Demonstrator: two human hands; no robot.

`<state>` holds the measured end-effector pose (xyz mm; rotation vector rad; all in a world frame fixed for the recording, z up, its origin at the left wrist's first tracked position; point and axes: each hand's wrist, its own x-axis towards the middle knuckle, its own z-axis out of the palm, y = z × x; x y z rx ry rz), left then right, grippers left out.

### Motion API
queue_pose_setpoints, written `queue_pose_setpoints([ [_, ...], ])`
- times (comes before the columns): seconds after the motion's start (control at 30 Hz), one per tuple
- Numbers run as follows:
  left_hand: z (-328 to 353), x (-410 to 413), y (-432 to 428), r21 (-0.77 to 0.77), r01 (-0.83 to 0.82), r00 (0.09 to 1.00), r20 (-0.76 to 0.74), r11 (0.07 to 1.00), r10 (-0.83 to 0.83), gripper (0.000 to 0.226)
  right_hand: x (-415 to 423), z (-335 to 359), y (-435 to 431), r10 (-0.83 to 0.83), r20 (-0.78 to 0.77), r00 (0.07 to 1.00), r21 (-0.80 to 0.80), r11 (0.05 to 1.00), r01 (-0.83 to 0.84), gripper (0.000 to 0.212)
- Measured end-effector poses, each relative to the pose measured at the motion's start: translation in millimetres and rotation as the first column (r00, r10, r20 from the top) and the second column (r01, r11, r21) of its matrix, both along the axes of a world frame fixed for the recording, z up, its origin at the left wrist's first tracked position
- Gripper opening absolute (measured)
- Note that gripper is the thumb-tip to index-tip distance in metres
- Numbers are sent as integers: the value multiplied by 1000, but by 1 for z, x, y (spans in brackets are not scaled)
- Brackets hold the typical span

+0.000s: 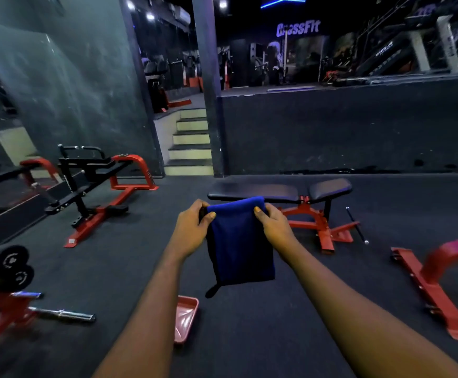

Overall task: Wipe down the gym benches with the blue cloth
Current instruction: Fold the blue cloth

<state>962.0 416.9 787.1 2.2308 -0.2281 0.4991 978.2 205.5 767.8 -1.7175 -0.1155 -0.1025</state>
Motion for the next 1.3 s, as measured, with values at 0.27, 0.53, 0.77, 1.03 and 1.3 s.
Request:
queue_pose_setpoints([
  [0.27,-27,174,27,25,-1,1000,-16,1000,1,3,174,-24,28,4,-10,1000,-2,1000,-4,13],
  [0.53,-35,355,45,22,-82,995,-63,996,83,8,373,-33,48,32,-50,998,-54,998,-34,24],
  [0.77,-63,503,83,36,-116,985,-124,993,120,8,531,-69,87,36,-116,993,-104,993,-48,26],
  [1.03,-97,686,149,36,-77,983,-166,996,82,4,707,-95,150,-25,-124,992,-198,980,0,26],
  [1.3,-119,856,207,77,-3,966,-259,997,23,5,860,-119,203,-82,-203,976,-217,976,36,22],
])
